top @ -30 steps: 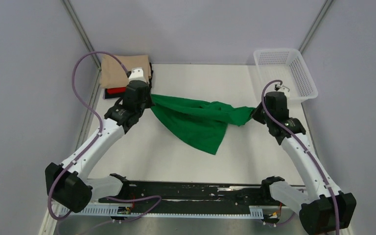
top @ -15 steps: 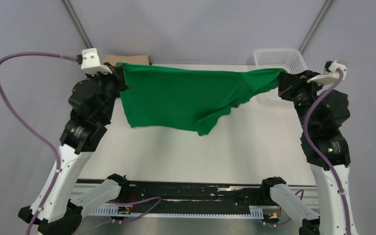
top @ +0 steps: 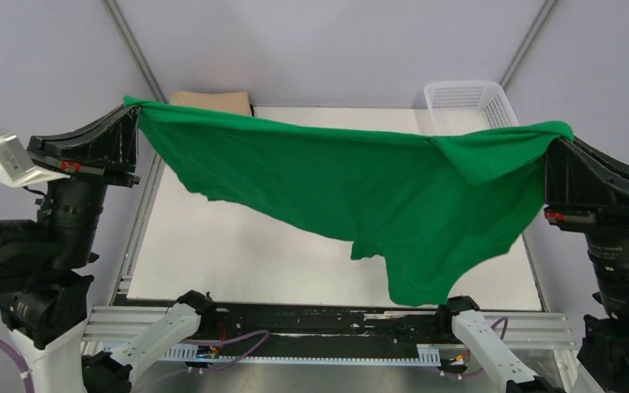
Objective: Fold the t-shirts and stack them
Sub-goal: Flatten out the tshirt
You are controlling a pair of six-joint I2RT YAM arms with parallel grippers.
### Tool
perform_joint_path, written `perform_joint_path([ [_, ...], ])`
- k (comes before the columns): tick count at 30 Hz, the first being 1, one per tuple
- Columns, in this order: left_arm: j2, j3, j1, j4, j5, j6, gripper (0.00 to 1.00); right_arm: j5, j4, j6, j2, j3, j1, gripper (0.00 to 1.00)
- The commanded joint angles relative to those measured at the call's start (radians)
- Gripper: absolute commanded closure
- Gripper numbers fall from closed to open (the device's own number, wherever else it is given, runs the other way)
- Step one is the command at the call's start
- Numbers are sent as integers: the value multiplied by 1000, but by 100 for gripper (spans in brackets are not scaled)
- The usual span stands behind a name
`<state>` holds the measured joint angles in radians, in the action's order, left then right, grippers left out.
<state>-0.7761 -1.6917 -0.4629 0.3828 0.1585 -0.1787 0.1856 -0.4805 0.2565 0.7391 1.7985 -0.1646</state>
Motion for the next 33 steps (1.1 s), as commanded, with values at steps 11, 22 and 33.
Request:
perform_joint_path([
  [11,-55,-43,4,39,-33,18,100,-142,1,-124,45,16,7,100],
  [22,-414,313,48,-37,499,-38,100,-421,103,-92,324,-343,6,100],
  [33,-1186,82,188,-98,347,-58,73,-404,244,-5,1083,-241,23,91],
])
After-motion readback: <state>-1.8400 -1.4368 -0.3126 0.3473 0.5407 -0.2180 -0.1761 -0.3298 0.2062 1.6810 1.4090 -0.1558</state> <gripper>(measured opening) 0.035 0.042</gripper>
